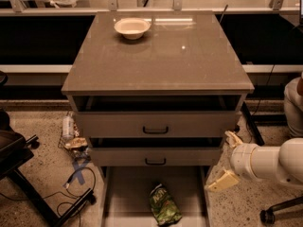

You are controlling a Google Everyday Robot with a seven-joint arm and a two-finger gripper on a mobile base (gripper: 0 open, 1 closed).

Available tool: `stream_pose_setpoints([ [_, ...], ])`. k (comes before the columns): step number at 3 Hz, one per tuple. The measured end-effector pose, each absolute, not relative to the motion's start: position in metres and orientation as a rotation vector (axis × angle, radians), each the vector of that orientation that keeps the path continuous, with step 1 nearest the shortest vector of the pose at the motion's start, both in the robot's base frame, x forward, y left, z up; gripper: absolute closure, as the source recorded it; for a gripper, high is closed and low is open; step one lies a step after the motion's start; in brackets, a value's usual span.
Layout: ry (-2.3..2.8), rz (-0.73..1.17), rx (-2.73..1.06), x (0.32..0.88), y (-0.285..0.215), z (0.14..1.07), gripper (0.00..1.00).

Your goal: Pick green jalapeno chip bag from bottom drawer and place on counter

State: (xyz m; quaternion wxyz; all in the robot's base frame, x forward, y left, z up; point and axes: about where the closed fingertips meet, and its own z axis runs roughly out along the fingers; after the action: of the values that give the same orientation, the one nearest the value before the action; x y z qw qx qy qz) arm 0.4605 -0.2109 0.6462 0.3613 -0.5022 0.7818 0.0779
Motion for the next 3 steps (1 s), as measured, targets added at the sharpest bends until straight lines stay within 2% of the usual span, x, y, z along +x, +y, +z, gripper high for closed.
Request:
stream_pose_setpoints([
  [1,2.027,0.242,-1.293,0.468,-0.201,0.624,0.00],
  [3,2.077,0.390,-1.276,0.495,-0.169,0.506,0.00],
])
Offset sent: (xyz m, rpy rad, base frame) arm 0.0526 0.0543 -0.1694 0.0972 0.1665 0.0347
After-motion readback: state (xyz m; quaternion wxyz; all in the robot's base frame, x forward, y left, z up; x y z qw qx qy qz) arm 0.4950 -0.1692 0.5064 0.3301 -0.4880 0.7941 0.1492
